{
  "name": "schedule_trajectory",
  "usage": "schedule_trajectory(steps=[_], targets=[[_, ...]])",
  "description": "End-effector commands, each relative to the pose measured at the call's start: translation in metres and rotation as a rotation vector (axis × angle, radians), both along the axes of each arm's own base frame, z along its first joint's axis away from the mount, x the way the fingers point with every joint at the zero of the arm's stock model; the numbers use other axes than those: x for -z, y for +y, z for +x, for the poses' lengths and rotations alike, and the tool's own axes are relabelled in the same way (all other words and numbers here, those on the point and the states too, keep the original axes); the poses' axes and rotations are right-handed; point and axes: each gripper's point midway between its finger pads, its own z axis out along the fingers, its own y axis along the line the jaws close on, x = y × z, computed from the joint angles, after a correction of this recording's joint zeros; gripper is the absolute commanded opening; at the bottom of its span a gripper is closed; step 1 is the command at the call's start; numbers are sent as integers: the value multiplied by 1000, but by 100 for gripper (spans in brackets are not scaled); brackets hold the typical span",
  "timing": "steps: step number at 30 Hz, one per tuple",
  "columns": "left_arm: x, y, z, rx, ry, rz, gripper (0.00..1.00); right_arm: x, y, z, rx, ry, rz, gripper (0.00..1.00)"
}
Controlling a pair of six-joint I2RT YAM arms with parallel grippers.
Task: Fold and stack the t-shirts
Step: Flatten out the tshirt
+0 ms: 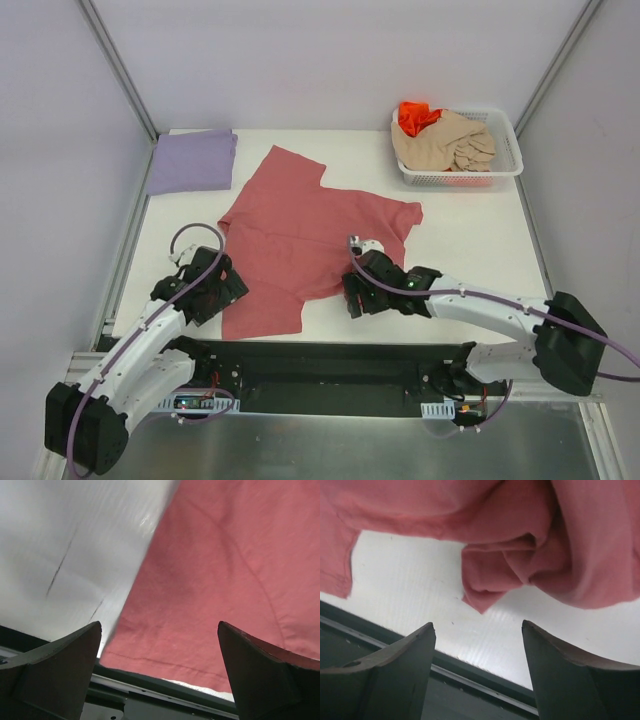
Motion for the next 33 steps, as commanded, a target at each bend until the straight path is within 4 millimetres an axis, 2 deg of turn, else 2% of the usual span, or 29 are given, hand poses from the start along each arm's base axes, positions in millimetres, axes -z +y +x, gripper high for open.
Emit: schedule_trajectory(steps=[1, 4, 6, 8, 11, 14, 15, 18, 19, 21, 23, 25, 27, 30, 33], targets=[[21, -10, -26, -19, 129, -64, 99, 7, 28, 18, 110, -21, 60, 69], [32, -9, -35, -50, 173, -61, 98, 24, 22, 15, 131, 24, -15, 60], [37, -10, -37, -66, 192, -60, 93, 33, 19, 12, 148, 50, -51, 57], [40, -12, -39, -51, 211, -45, 87, 41, 13, 11, 166, 66, -94, 46], [46, -18, -40, -24, 242, -19, 65, 46, -4, 16, 208, 39, -176, 18], [51, -32, -34, 25, 264, -17, 23, 38, -23, 26, 244, 20, -235, 1], [49, -36, -31, 44, 270, -10, 0, 32, -32, 29, 250, 14, -247, 0], [38, -40, -11, 81, 217, 54, 0, 11, -69, 47, 280, -48, -314, 0], [31, -40, -3, 77, 185, 61, 0, 3, -87, 55, 304, -77, -357, 0], [5, -43, 24, 77, 71, 79, 0, -15, -114, 65, 343, -97, -401, 0], [-29, -42, 49, 72, -60, 97, 0, -36, -130, 76, 361, -141, -400, 0], [-70, -38, 73, 58, -192, 123, 0, -63, -138, 90, 367, -206, -377, 0], [-114, -29, 91, 42, -318, 161, 0, -99, -147, 104, 374, -302, -360, 0], [-185, -18, 103, -7, -501, 151, 0, -164, -159, 120, 382, -461, -338, 0], [-255, -7, 100, -29, -670, 130, 0, -225, -160, 122, 363, -589, -260, 0]])
